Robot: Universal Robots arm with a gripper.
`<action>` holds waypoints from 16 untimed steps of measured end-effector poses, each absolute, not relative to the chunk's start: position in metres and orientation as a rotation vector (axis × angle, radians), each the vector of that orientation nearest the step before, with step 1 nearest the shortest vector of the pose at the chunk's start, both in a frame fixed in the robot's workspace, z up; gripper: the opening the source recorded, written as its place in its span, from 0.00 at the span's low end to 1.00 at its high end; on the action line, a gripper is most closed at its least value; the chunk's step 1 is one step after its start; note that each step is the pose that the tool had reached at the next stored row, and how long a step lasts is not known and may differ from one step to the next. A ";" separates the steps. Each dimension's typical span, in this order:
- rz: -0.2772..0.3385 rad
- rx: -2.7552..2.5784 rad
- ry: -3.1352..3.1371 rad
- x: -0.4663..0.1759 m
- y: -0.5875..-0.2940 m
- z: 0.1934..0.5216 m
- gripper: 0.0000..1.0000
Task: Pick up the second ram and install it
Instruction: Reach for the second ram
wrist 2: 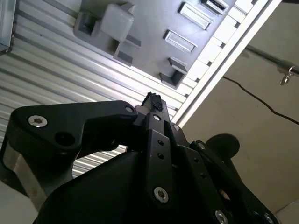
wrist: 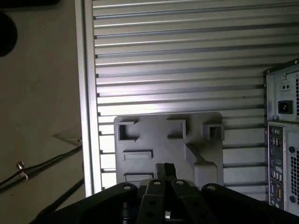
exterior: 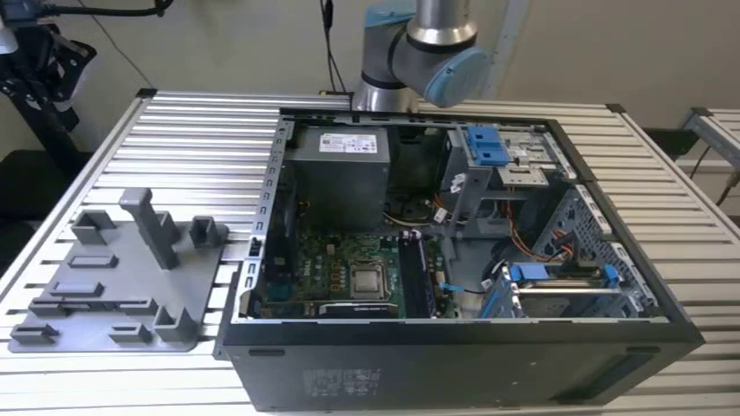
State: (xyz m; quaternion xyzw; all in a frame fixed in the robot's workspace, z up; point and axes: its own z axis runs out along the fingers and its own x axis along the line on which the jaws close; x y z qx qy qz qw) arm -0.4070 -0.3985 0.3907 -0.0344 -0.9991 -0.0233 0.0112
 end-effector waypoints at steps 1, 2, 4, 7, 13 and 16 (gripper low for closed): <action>-0.073 -0.107 -3.117 -0.407 -0.399 0.391 0.11; -0.073 -0.107 -3.116 -0.407 -0.399 0.391 0.11; -0.073 -0.107 -3.117 -0.408 -0.399 0.391 0.11; -0.073 -0.107 -3.117 -0.409 -0.400 0.390 0.11; -0.073 -0.108 -3.117 -0.414 -0.406 0.390 0.11; -0.073 -0.107 -3.117 -0.416 -0.411 0.390 0.11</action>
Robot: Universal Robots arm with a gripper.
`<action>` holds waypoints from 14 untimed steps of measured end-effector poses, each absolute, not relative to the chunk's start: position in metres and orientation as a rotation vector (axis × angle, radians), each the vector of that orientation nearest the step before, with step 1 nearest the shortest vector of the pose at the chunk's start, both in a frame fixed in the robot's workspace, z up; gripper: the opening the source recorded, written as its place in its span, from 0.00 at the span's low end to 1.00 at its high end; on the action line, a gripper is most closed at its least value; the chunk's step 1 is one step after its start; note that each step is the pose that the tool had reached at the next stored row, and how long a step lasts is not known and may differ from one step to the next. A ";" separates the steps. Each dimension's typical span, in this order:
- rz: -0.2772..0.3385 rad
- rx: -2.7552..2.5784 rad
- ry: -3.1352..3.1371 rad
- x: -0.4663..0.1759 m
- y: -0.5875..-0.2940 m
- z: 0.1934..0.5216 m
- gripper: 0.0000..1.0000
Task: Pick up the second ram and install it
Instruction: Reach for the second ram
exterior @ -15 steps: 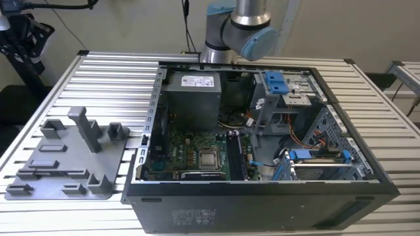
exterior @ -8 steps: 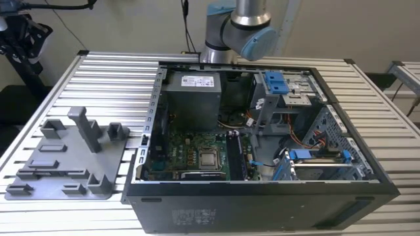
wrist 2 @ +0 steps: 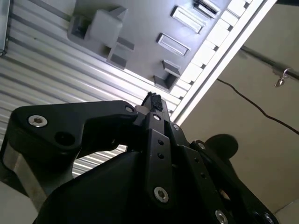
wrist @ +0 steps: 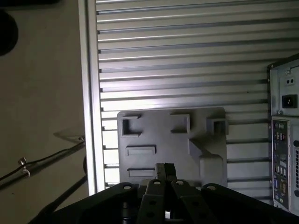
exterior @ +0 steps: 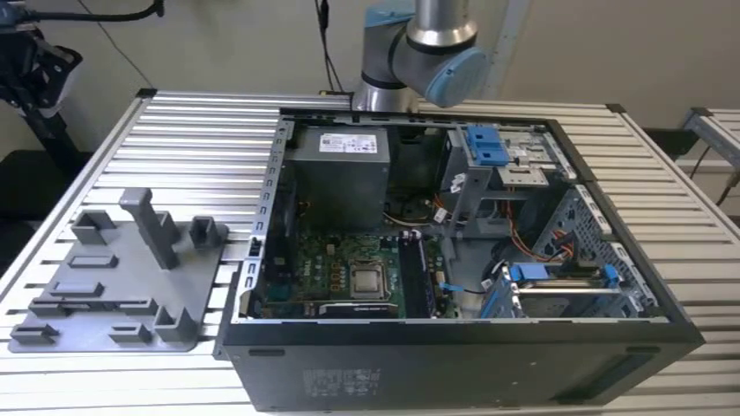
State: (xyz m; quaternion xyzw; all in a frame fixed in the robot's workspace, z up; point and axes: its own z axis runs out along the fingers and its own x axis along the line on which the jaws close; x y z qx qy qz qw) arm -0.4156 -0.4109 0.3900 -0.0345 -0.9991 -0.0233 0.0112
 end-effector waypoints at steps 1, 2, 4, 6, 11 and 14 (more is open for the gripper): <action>-0.073 -0.107 -3.117 -0.416 -0.413 0.390 0.11; -0.073 -0.107 -3.116 -0.417 -0.415 0.390 0.11; -0.073 -0.107 -3.116 -0.418 -0.419 0.390 0.11; -0.073 -0.107 -3.117 -0.419 -0.424 0.389 0.11; -0.073 -0.107 -3.116 -0.419 -0.439 0.389 0.11; -0.073 -0.107 -3.116 -0.417 -0.447 0.389 0.11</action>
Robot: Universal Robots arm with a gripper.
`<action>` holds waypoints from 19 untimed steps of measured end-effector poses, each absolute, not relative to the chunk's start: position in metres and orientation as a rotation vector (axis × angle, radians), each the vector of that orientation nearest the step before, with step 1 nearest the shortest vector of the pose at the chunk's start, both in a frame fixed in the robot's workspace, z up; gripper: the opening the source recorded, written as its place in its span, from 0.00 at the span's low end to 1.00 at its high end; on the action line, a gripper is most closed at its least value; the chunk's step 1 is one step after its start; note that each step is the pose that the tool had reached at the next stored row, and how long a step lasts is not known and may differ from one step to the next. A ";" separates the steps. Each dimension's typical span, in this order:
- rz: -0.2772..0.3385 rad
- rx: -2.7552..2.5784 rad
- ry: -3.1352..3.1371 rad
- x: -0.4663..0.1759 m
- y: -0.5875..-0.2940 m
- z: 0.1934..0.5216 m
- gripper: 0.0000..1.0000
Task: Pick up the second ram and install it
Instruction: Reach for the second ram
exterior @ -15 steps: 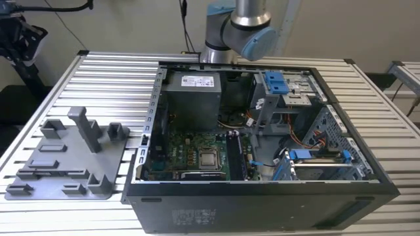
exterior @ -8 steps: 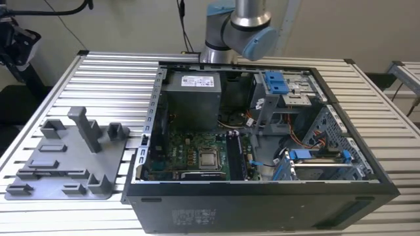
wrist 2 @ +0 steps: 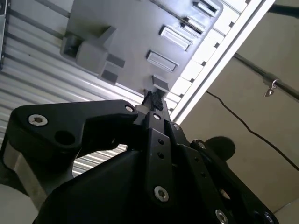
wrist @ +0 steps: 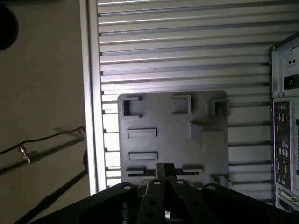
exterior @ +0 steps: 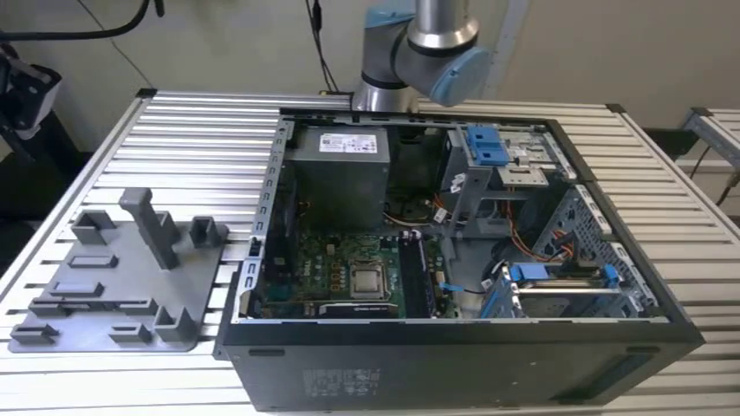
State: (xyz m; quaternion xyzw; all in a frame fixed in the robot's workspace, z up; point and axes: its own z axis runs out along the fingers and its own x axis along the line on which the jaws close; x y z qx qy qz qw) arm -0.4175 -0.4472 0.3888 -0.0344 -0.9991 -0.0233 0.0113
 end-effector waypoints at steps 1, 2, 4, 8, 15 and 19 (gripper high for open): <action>-0.073 -0.107 -3.116 -0.417 -0.450 0.389 0.11; -0.073 -0.107 -3.116 -0.416 -0.452 0.389 0.11; -0.073 -0.107 -3.117 -0.414 -0.457 0.389 0.11; -0.073 -0.107 -3.116 -0.411 -0.466 0.388 0.11; -0.073 -0.107 -3.116 -0.407 -0.483 0.388 0.11; -0.073 -0.107 -3.116 -0.405 -0.493 0.388 0.11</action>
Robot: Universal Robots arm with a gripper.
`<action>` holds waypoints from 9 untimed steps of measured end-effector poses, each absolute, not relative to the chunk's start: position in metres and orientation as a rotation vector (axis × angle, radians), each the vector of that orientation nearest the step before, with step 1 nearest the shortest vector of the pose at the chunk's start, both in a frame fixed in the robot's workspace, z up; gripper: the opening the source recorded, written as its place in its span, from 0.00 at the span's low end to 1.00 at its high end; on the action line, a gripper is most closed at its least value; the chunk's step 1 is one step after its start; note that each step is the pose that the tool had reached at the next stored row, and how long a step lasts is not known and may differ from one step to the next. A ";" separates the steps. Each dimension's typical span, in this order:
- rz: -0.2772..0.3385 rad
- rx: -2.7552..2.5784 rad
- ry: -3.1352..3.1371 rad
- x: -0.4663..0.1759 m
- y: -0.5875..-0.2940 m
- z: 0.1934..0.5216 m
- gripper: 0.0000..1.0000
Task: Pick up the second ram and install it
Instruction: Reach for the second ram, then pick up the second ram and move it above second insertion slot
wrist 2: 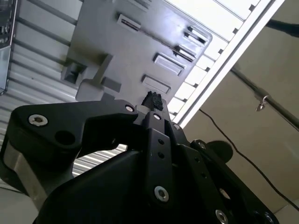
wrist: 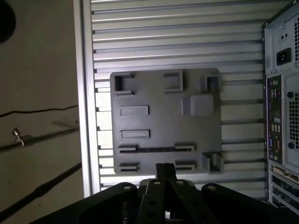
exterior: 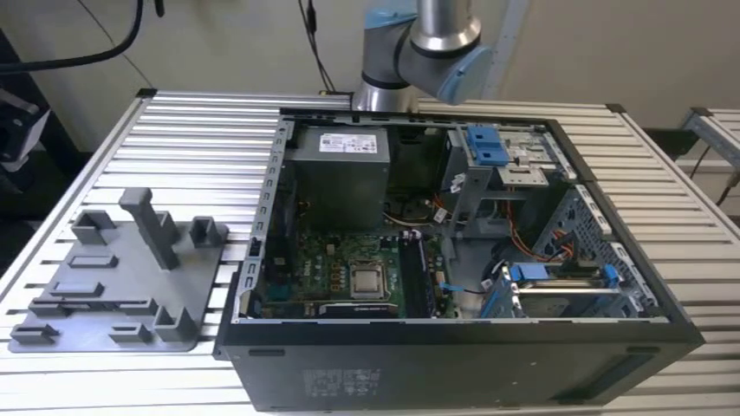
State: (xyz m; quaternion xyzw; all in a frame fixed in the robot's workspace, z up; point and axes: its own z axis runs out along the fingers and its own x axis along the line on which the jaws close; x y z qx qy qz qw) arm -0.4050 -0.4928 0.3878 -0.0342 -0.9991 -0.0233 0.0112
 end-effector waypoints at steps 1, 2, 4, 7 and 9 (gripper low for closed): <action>-0.073 -0.107 -3.116 -0.405 -0.495 0.388 0.11; -0.073 -0.106 -3.116 -0.404 -0.496 0.388 0.11; -0.073 -0.106 -3.116 -0.404 -0.497 0.388 0.11; -0.073 -0.106 -3.116 -0.404 -0.498 0.388 0.11; -0.073 -0.106 -3.116 -0.404 -0.498 0.388 0.11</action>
